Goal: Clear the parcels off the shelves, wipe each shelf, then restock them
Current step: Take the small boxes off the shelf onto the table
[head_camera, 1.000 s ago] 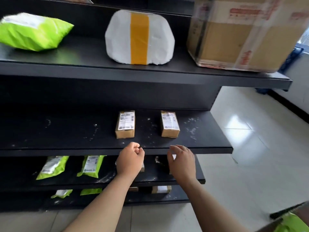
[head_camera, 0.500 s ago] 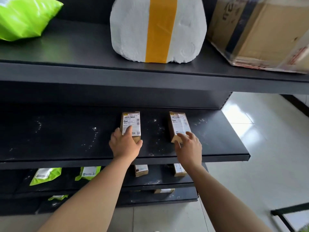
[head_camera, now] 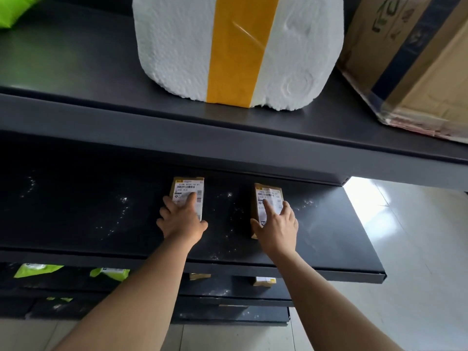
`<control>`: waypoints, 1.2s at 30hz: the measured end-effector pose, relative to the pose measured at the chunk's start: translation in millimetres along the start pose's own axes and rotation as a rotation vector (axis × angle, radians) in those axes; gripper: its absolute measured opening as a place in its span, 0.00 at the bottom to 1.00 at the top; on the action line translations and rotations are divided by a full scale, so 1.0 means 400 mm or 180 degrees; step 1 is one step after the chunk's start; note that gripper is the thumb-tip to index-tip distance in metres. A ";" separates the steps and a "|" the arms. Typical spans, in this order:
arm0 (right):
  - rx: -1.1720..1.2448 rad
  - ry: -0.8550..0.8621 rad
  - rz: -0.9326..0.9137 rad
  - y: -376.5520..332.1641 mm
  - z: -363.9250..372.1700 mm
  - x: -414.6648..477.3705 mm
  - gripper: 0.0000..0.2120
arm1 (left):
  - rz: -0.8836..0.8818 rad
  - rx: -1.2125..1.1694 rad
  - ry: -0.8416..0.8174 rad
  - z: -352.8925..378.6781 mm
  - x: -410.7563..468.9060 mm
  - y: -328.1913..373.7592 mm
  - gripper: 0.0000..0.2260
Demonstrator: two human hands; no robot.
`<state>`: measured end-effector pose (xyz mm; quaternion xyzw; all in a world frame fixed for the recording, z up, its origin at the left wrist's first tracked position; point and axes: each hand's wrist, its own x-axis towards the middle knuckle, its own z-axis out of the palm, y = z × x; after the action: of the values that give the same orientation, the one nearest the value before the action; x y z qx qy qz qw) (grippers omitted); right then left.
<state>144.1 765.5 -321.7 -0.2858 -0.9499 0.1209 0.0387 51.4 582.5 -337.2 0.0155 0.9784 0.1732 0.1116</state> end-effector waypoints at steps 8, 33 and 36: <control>-0.0199 -0.0480 0.0294 -0.001 0.032 0.041 0.38 | -0.0019 -0.0338 0.0269 0.001 -0.019 -0.029 0.35; 0.0043 0.0387 0.1034 0.104 -0.089 -0.371 0.34 | 0.1140 -0.0479 -0.0019 0.003 -0.324 0.038 0.36; 0.0072 0.0502 0.1261 0.166 -0.113 -0.462 0.34 | 0.1414 -0.0429 -0.0151 0.030 -0.402 0.080 0.37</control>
<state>339.9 726.4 -295.3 -0.4750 -0.8678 0.1140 0.0916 210.6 605.3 -303.0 0.2271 0.9343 0.2580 0.0944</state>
